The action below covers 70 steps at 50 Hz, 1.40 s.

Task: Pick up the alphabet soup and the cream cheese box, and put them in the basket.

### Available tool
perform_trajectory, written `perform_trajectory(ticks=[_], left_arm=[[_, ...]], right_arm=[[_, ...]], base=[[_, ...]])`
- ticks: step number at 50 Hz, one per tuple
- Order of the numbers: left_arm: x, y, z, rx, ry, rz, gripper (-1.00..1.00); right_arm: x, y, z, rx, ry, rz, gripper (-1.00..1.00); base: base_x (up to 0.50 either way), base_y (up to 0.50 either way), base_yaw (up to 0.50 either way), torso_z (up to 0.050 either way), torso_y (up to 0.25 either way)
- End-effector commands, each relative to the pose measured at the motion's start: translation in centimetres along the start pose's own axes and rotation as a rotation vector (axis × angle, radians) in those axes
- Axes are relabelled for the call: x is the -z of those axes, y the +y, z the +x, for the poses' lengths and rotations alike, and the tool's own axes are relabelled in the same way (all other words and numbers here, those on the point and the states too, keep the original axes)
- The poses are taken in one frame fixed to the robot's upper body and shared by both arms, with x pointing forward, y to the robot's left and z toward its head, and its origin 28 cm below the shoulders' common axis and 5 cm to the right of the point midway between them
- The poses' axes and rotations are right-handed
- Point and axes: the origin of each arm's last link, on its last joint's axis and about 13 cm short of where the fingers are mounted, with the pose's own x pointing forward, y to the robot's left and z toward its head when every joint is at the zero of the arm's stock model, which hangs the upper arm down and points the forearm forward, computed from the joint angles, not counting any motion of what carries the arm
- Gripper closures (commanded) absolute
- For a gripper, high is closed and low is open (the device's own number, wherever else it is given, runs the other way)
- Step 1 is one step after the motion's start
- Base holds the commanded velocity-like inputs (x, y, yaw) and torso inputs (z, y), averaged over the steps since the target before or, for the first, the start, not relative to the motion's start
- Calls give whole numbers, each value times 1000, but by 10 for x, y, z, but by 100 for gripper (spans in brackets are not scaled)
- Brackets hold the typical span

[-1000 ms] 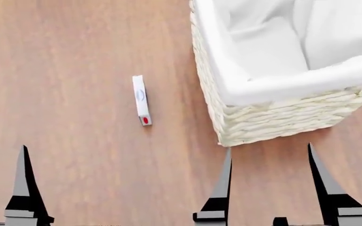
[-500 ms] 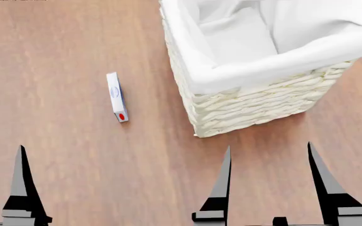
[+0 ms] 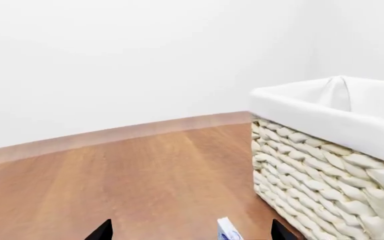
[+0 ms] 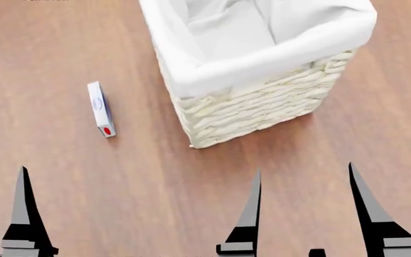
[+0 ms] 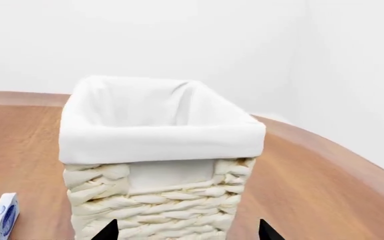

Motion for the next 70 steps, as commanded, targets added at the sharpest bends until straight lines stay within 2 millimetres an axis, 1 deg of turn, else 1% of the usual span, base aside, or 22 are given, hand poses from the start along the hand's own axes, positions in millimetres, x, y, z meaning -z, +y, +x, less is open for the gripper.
perform_trajectory(ticks=[1,8,15,18,19,20,22,23,25,30,38,41,45,50,53,56,58,59,60,64,70], left_arm=[[0,0,0,0,0,0,-100],[-1,0,0,2,1,-2,-100],[0,-1,0,11,1,-6,-100],[2,-1,-1,16,4,-6,-100],[3,-1,-1,18,6,-7,-100],[3,-1,-1,18,6,-6,-100],[2,-1,-1,19,6,-9,-100],[2,-1,-1,20,6,-9,-100],[4,-1,-1,23,9,-6,-100],[7,-1,-1,16,17,-9,-100],[7,0,-1,14,17,-16,-100],[8,-1,-2,14,21,-18,-100],[10,-1,-2,13,25,-18,-100],[11,-1,-3,11,27,-17,-100],[12,-1,-4,10,29,-17,-100],[12,-1,-4,6,29,-20,-100],[12,-1,-5,8,30,-23,-100],[13,-2,-5,10,32,-24,-100],[13,-2,-5,9,32,-25,-100],[13,-1,-5,8,33,-27,-100],[15,-3,-5,14,42,-31,-100]], right_arm=[[-1,0,0,-2,-1,-4,-100],[-1,0,-1,3,-11,-22,-100],[-9,-1,-9,12,3,-26,-100],[-5,2,-14,13,19,-19,-100],[-9,2,-13,14,27,-15,-100],[-8,2,-15,20,30,-18,-100],[-12,2,-17,28,40,-11,-100],[-16,2,-17,27,41,-10,-100],[-14,4,-19,21,71,-17,-100],[-23,4,-32,20,115,-14,-100],[-21,-1,-45,49,207,3,-100],[-23,-3,-50,72,235,-4,-100],[-25,-3,-58,62,293,29,-100],[-30,-4,-63,51,344,48,-100],[-34,-8,-64,68,384,28,-100],[-38,-13,-65,75,414,58,-100],[-38,-13,-67,69,428,41,-100],[-37,-12,-69,60,458,69,-100],[-36,-12,-69,61,457,49,-100],[-36,-12,-72,56,498,74,-100],[-30,-13,-76,70,551,78,-100]], base=[[0,0,-266,0,0],[0,0,-130,0,0],[0,0,0,0,0],[0,0,0,0,0],[0,0,0,0,0],[0,0,0,0,0],[0,0,0,0,0],[0,0,0,0,0],[0,0,0,0,0],[0,0,0,0,0],[0,0,0,0,0],[0,0,0,0,0],[0,0,0,0,0],[0,0,0,0,0],[0,0,0,0,0],[0,0,0,0,0],[0,0,0,0,0],[0,0,0,0,0],[0,0,0,0,0],[0,0,0,0,0],[0,0,0,0,0]])
